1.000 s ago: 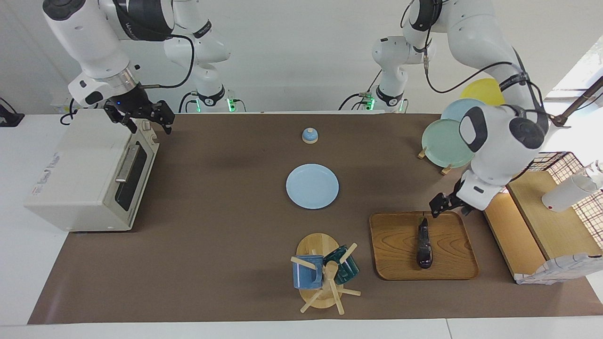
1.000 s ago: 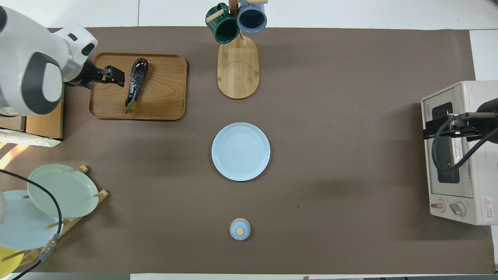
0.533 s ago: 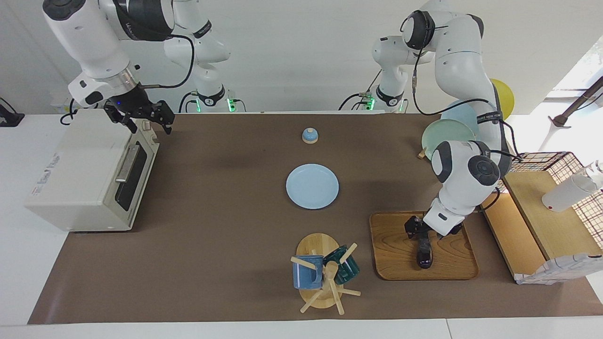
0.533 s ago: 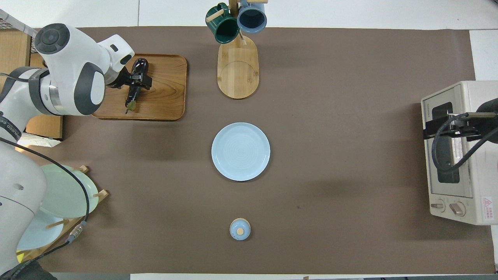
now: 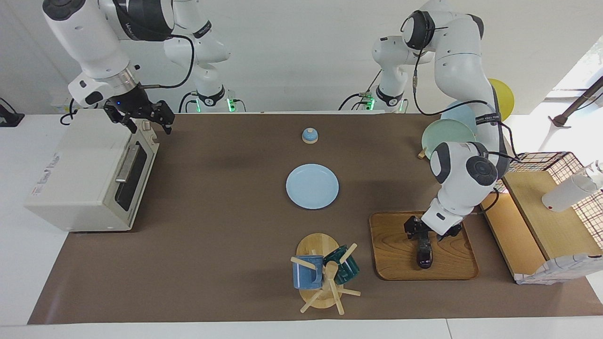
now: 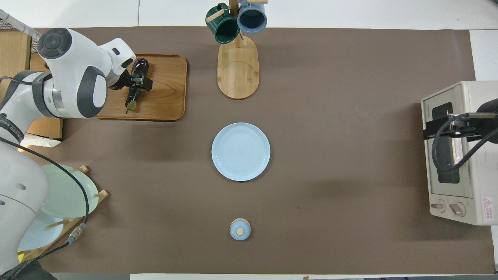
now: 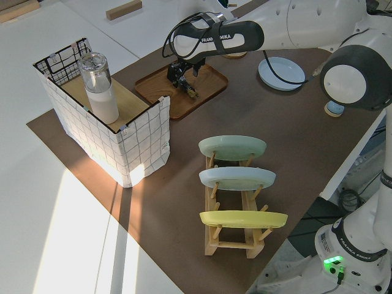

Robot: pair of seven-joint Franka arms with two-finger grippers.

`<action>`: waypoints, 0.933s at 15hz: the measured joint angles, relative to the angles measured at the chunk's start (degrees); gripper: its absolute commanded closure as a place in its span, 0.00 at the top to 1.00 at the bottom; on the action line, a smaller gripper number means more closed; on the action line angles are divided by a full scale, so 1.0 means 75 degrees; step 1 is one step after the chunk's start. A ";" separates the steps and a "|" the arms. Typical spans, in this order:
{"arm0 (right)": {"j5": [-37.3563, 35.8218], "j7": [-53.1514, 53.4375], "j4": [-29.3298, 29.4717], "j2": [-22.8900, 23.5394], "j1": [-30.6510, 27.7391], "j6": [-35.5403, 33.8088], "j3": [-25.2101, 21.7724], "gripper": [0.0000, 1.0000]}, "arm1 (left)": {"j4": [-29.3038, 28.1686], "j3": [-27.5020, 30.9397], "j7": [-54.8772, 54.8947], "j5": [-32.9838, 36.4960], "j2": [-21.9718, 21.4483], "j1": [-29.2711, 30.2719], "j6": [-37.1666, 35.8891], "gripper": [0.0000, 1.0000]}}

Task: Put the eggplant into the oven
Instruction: 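Reach the left gripper to the eggplant on the wooden tray and grasp it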

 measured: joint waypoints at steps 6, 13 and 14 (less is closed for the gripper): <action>0.0000 0.0000 0.0000 0.0000 0.0000 0.0000 0.0000 1.00 | -0.0116 0.0009 0.0109 0.0000 0.0000 0.0008 0.0115 0.58; 0.0000 0.0000 0.0000 0.0000 0.0000 0.0000 0.0000 1.00 | -0.0111 0.0019 0.0118 0.0000 -0.0003 0.0025 0.0126 0.00; 0.0000 0.0000 0.0000 0.0000 0.0000 0.0000 0.0000 1.00 | -0.0079 0.0020 0.0118 -0.0025 -0.0007 0.0028 0.0113 0.00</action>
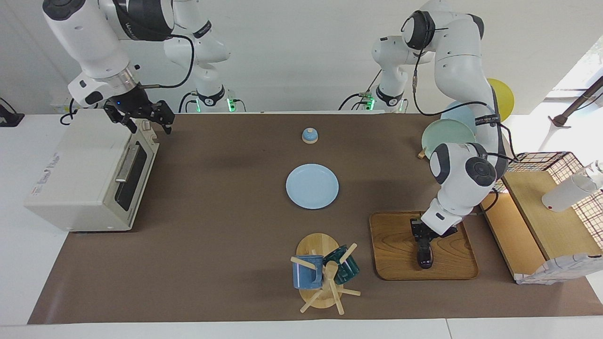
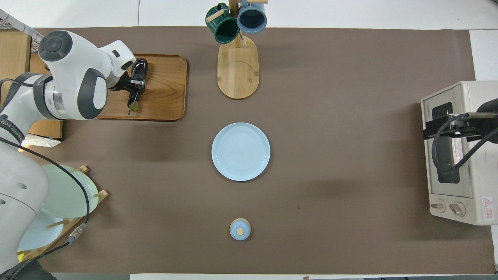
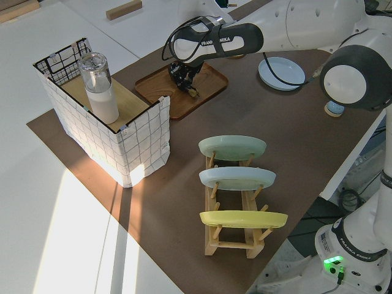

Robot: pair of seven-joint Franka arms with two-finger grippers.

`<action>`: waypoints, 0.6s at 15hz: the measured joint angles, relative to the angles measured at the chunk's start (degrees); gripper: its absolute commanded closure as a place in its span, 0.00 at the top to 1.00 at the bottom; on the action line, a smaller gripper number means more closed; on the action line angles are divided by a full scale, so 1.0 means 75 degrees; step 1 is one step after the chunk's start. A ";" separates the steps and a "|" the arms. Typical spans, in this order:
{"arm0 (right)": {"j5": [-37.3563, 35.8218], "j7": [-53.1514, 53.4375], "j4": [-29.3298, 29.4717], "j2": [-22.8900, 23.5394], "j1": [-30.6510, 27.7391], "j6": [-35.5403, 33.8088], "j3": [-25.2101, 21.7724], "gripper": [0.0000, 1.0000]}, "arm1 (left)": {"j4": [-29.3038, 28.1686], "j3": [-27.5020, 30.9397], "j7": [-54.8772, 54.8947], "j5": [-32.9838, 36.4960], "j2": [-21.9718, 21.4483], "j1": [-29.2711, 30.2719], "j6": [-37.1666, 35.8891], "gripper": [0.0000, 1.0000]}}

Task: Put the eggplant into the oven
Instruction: 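Reach the left gripper to the eggplant on the wooden tray and grasp it, then carry the eggplant with the left gripper onto the light blue plate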

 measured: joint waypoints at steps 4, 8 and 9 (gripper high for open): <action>0.0000 0.0000 0.0000 0.0000 0.0000 0.0000 0.0000 1.00 | 0.0398 -0.0025 -0.0042 -0.0488 -0.0222 -0.0011 -0.0587 0.00; 0.0000 0.0000 0.0000 0.0000 0.0000 0.0000 0.0000 1.00 | 0.0370 -0.0123 -0.1108 -0.0839 -0.1315 -0.0303 -0.2011 0.00; 0.0000 0.0000 0.0000 0.0000 0.0000 0.0000 0.0000 1.00 | 0.0246 -0.0146 -0.1582 -0.0851 -0.1573 -0.0604 -0.2192 0.00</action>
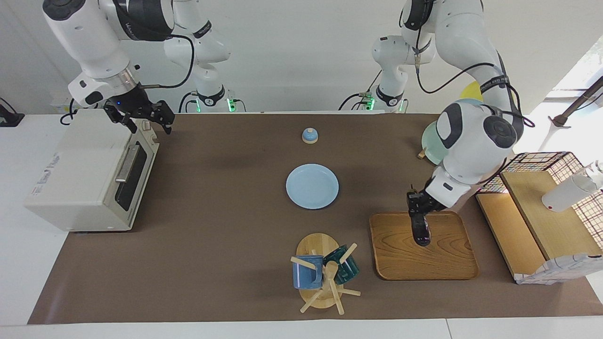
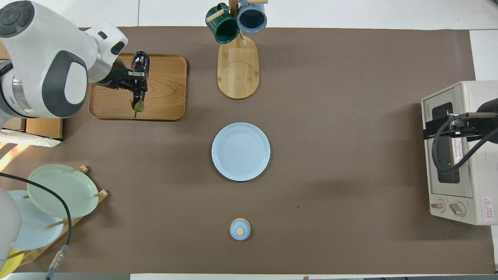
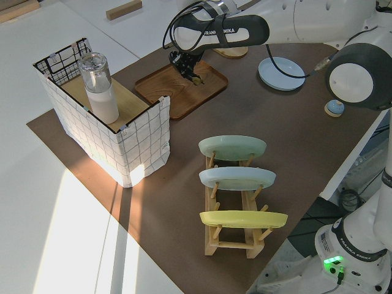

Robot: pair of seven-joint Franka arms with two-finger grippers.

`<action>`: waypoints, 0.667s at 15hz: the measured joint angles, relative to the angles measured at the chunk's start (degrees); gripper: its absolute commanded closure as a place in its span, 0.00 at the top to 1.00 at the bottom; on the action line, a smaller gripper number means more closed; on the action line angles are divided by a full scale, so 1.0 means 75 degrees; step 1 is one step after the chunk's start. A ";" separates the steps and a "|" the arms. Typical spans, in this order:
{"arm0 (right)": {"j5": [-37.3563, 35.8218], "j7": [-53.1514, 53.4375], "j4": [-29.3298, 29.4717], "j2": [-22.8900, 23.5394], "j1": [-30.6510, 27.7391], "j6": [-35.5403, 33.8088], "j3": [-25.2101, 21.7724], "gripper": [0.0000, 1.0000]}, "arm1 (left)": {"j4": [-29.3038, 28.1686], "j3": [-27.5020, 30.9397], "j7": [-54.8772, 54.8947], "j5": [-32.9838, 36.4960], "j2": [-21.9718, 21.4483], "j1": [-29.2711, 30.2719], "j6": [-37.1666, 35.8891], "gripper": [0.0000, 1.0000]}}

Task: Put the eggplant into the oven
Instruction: 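Carry the eggplant with the left gripper onto the light blue plate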

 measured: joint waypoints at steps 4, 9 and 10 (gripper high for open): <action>0.0000 0.0000 0.0000 0.0000 0.0000 0.0000 0.0000 1.00 | -0.0706 -0.0051 -0.1740 -0.0206 -0.0509 -0.1704 0.0158 0.00; 0.0000 0.0000 0.0000 0.0000 0.0000 0.0000 0.0000 1.00 | -0.2863 -0.0047 -0.3037 -0.0288 -0.0729 -0.3604 0.2738 0.00; 0.0000 0.0000 0.0000 0.0000 0.0000 0.0000 0.0000 1.00 | -0.3126 -0.0042 -0.3155 -0.0288 -0.0691 -0.3829 0.2960 0.00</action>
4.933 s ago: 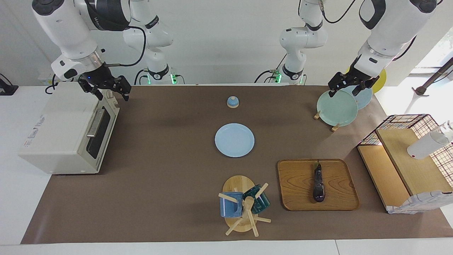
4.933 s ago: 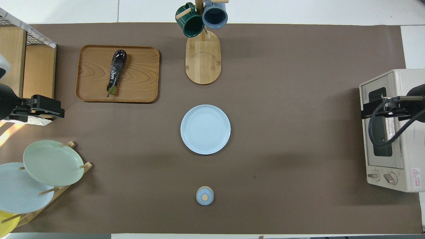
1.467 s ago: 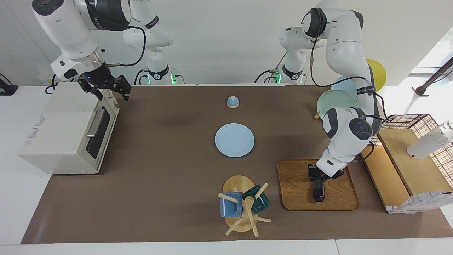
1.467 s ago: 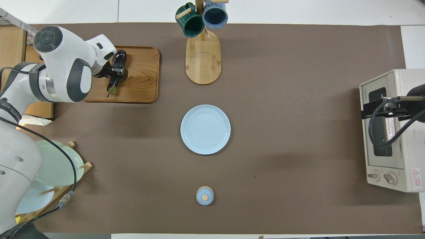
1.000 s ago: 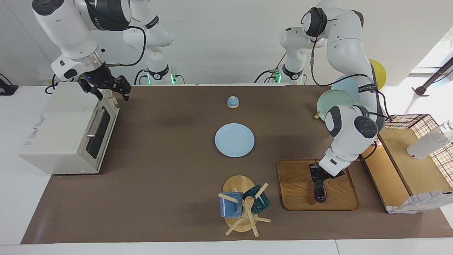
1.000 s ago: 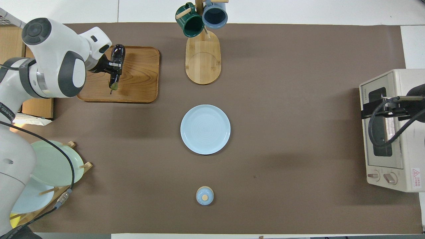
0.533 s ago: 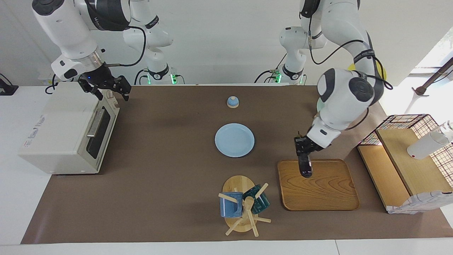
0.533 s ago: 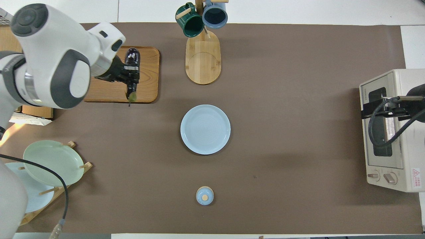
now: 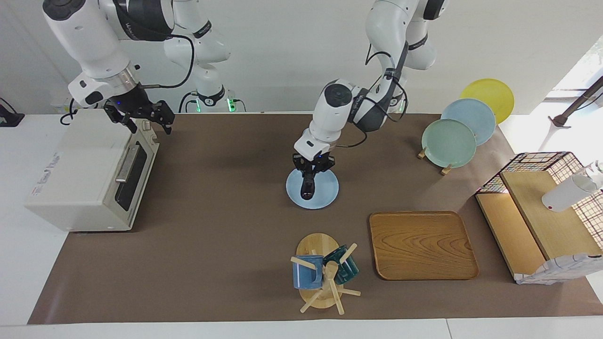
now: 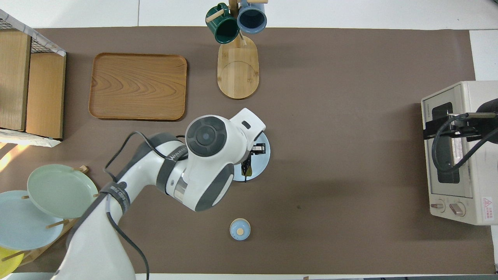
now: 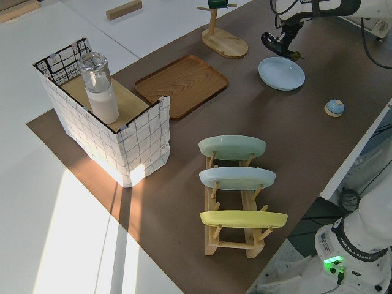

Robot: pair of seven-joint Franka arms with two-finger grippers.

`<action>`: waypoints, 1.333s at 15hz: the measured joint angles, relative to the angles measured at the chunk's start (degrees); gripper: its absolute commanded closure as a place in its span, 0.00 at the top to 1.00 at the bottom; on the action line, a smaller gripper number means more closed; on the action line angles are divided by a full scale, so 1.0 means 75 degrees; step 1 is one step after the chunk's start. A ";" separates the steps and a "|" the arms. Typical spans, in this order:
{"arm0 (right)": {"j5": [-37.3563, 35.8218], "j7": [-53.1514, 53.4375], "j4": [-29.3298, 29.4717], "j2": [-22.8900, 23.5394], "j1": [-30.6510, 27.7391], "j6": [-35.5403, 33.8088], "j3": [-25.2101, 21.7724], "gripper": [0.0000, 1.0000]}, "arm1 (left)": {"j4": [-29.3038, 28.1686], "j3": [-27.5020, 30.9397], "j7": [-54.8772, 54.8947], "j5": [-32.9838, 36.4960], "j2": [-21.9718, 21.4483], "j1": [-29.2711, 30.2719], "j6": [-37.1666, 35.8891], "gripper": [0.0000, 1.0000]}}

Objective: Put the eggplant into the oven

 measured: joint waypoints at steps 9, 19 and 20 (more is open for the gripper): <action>0.0000 0.0000 0.0000 0.0000 0.0000 0.0000 0.0000 1.00 | -0.0400 0.0163 0.0019 0.0000 0.0100 -0.0084 0.0158 0.00; 0.0000 0.0000 0.0000 0.0000 0.0000 0.0000 0.0000 1.00 | -0.0230 0.0241 0.0971 0.0000 -0.0408 0.0777 -0.0529 1.00; 0.0000 0.0000 0.0000 0.0000 0.0000 0.0000 0.0000 1.00 | -0.0052 0.0250 0.1131 0.0000 -0.0536 0.1024 -0.0871 1.00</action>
